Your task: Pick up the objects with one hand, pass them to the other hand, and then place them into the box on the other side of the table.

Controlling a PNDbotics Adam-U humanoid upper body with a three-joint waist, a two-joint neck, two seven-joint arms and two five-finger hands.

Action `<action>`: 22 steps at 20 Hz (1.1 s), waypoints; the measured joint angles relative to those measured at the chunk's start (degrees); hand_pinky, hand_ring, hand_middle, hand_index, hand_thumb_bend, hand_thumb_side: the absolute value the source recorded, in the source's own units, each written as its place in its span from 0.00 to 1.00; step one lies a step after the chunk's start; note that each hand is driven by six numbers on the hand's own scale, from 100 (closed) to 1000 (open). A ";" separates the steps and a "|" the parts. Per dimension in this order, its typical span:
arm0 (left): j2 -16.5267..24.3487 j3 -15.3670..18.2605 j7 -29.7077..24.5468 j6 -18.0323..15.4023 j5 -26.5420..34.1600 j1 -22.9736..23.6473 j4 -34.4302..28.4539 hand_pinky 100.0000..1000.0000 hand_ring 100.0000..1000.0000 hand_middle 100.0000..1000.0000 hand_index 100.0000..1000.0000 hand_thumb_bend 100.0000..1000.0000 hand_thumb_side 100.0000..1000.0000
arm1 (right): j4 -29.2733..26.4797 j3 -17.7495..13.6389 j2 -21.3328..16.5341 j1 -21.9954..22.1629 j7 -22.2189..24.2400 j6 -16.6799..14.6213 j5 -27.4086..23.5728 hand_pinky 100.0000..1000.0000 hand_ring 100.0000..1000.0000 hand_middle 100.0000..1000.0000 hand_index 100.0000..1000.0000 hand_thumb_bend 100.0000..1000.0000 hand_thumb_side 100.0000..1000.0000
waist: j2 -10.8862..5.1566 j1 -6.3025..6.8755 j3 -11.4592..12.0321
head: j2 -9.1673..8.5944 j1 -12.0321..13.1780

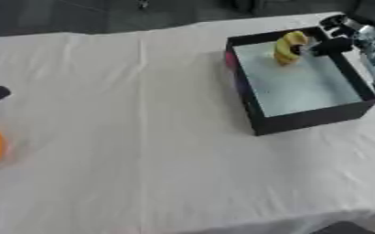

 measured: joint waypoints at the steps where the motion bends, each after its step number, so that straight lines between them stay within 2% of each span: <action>1: 0.32 0.28 0.15 0.18 0.06 0.15 0.00 0.72 0.74 0.68 0.80 0.86 0.39 | -0.16 -0.17 0.00 0.00 -0.35 0.08 0.02 0.89 0.93 0.91 0.93 0.50 0.28 | 0.00 0.06 0.00 | 0.03 0.48; 3: 0.80 1.11 0.38 0.81 0.64 0.36 0.01 0.72 0.74 0.68 0.80 0.85 0.38 | -0.76 -0.67 0.00 0.00 -1.21 0.41 -0.57 0.87 0.93 0.90 0.92 0.43 0.25 | 0.00 0.17 0.00 | 0.10 1.68; 4: 1.03 1.72 0.51 1.29 1.18 0.57 0.05 0.73 0.75 0.69 0.80 0.84 0.38 | -1.35 -0.98 0.00 0.00 -1.95 0.70 -1.58 0.86 0.92 0.90 0.91 0.27 0.27 | 0.00 0.20 0.00 | 0.28 2.55; 6: 1.87 3.18 0.33 2.51 2.10 0.64 0.66 0.73 0.75 0.69 0.81 0.82 0.37 | -2.92 -1.74 0.00 0.00 -4.06 1.48 -5.29 0.86 0.91 0.90 0.90 0.12 0.29 | 0.00 0.25 0.01 | 0.51 4.49; 7: 2.38 3.93 -0.31 3.33 2.74 0.60 1.43 0.74 0.76 0.70 0.81 0.82 0.36 | -3.98 -2.01 0.00 0.00 -5.44 1.86 -7.70 0.86 0.91 0.90 0.90 0.10 0.30 | 0.00 0.33 0.05 | 0.52 5.48; 11: 5.42 5.84 -6.73 5.79 6.81 -1.15 6.45 0.77 0.79 0.72 0.83 0.79 0.35 | -8.48 -2.11 0.00 -0.12 -10.64 2.88 -15.97 0.86 0.89 0.89 0.89 0.10 0.28 | 0.00 0.58 0.28 | 0.54 8.35; 15: 8.00 6.18 -15.85 5.95 10.64 -4.85 13.18 0.79 0.81 0.73 0.83 0.77 0.27 | -11.65 -1.70 0.00 -0.61 -13.22 3.77 -20.35 0.85 0.89 0.89 0.89 0.10 0.29 | 0.00 0.52 0.35 | 0.54 10.17; 19: 8.76 6.16 -23.33 5.50 11.50 -9.54 21.14 0.81 0.83 0.74 0.82 0.72 0.12 | -13.22 -1.34 0.01 -0.98 -13.99 4.42 -22.21 0.85 0.88 0.88 0.88 0.10 0.30 | 0.00 0.33 0.29 | 0.50 11.21; 21: 8.75 6.13 -26.53 4.91 10.87 -12.20 25.35 0.82 0.84 0.75 0.81 0.64 0.01 | -13.45 -1.22 0.01 -0.98 -14.09 4.53 -22.73 0.85 0.87 0.87 0.88 0.10 0.31 | 0.02 0.14 0.12 | 0.49 11.47; 22: 8.74 6.13 -28.01 4.53 10.14 -13.56 27.58 0.83 0.84 0.75 0.81 0.58 0.00 | -13.63 -1.07 0.02 -0.98 -14.08 4.55 -22.96 0.85 0.87 0.87 0.88 0.10 0.32 | 0.03 0.10 0.02 | 0.48 11.55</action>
